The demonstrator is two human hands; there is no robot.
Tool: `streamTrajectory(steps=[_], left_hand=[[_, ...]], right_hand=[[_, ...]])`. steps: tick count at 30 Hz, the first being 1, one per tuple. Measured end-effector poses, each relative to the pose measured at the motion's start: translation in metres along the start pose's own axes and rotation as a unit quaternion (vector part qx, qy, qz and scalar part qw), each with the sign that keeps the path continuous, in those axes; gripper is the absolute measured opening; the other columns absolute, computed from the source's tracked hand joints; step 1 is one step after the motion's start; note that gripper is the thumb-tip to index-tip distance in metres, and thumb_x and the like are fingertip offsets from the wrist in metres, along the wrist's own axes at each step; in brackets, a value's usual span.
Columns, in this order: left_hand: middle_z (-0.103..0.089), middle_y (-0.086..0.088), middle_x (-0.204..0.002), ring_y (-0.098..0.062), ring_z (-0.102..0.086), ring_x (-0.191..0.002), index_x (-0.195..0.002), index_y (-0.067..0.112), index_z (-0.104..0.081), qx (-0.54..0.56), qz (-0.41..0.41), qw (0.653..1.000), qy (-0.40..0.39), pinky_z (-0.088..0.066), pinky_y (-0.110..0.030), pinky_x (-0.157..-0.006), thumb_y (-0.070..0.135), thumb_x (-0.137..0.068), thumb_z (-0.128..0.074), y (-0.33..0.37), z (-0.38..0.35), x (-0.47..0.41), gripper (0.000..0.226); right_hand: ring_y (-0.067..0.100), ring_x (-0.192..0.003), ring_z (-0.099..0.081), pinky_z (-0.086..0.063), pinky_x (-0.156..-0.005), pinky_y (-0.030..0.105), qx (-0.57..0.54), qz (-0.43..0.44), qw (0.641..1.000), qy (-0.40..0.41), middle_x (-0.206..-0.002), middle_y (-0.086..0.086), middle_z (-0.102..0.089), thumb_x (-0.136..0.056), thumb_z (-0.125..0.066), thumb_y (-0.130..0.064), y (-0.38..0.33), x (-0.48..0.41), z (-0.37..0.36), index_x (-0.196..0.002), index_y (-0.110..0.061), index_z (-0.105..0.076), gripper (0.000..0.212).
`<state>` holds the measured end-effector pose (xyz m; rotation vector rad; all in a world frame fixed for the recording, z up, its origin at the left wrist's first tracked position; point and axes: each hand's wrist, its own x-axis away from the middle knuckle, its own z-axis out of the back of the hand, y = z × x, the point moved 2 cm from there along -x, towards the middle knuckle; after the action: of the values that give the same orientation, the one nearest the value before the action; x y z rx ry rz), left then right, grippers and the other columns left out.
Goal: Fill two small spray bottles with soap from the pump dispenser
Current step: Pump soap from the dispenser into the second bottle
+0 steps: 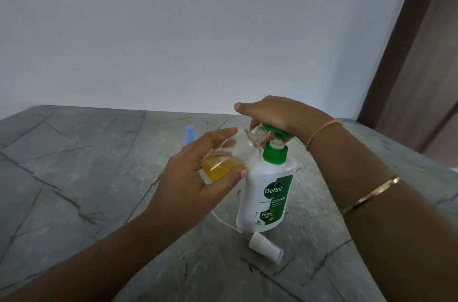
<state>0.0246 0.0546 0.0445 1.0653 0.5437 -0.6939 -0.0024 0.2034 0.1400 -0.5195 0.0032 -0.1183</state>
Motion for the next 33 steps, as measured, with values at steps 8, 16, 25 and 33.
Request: streamTrajectory(steps=[8, 16, 25, 33], left_hand=[[-0.047, 0.051, -0.105, 0.018, -0.052, -0.099, -0.112, 0.055, -0.042, -0.001, -0.010, 1.000, -0.010, -0.043, -0.002, -0.077, 0.058, -0.068, -0.057, -0.001, 0.000, 0.001, 0.047], [-0.052, 0.040, -0.100, 0.017, -0.051, -0.100, -0.110, 0.055, -0.042, -0.005, -0.005, 1.000, -0.001, -0.043, -0.001, -0.077, 0.052, -0.069, -0.068, -0.001, 0.001, 0.000, 0.048], [-0.051, 0.047, -0.102, 0.014, -0.053, -0.101, -0.112, 0.057, -0.042, -0.004, -0.008, 1.000, -0.007, -0.048, -0.007, -0.078, 0.059, -0.068, -0.057, -0.002, 0.000, 0.000, 0.047], [-0.053, 0.041, -0.102, 0.013, -0.054, -0.101, -0.114, 0.054, -0.042, -0.009, -0.013, 1.000, -0.006, -0.050, -0.011, -0.078, 0.060, -0.068, -0.057, -0.002, 0.001, 0.001, 0.048]], right_hand=[[0.012, -0.059, -0.048, -0.031, -0.046, 0.021, -0.006, -0.001, 1.000, -0.008, -0.075, 0.001, -0.050, -0.096, -0.039, -0.049, 0.002, 0.001, -0.004, -0.105, -0.010, -0.055, 0.043], [0.007, -0.031, -0.047, -0.034, -0.044, 0.019, 0.039, 0.022, 0.997, 0.056, -0.038, -0.003, -0.054, -0.093, -0.040, -0.051, 0.001, -0.008, 0.002, -0.092, -0.007, -0.061, 0.049], [0.012, -0.058, -0.049, -0.032, -0.048, 0.023, 0.005, 0.001, 1.000, 0.020, -0.072, 0.001, -0.051, -0.095, -0.039, -0.049, 0.004, -0.004, -0.003, -0.103, -0.009, -0.060, 0.046], [0.012, -0.062, -0.048, -0.031, -0.049, 0.024, 0.014, 0.008, 1.000, 0.027, -0.074, 0.000, -0.050, -0.094, -0.041, -0.050, 0.003, -0.004, -0.004, -0.108, -0.006, -0.060, 0.049]])
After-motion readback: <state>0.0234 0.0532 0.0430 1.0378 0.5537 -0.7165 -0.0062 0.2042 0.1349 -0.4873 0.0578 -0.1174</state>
